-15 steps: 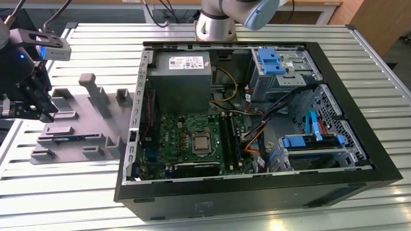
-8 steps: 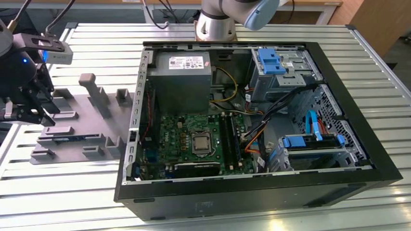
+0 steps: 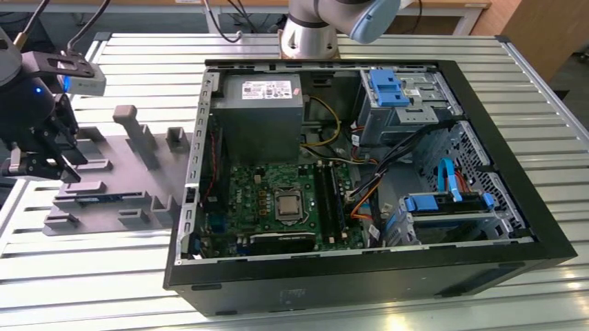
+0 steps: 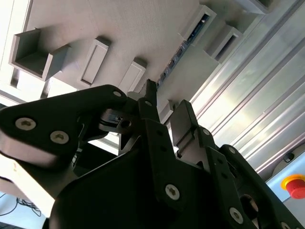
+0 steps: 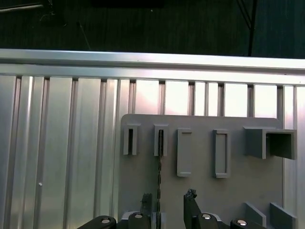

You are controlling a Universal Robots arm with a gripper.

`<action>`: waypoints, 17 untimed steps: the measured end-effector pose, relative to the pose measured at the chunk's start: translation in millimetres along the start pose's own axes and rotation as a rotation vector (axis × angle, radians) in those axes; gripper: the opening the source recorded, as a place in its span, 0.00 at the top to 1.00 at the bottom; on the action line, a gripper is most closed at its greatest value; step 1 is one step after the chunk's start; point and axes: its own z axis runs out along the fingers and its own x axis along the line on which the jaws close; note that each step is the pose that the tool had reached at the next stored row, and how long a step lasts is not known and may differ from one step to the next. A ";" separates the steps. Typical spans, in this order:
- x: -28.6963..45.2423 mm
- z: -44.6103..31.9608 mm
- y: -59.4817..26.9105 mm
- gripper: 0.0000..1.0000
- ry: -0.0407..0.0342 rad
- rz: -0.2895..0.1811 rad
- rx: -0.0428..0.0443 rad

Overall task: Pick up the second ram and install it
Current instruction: 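Pick up the second ram and move it above second insertion slot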

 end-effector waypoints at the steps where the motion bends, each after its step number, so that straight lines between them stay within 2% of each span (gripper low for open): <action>1: 0.1 0.9 0.2 0.60 0.0000 0.000 -0.0001; 3: 0.1 2.7 1.3 0.60 0.0008 0.000 0.0012; 8: 0.1 7.5 5.6 0.60 0.0056 0.000 0.0122; 12: 0.0 12.8 9.4 0.60 0.0066 0.001 0.0199; 17: 0.0 21.6 9.9 0.60 0.0066 0.003 0.0201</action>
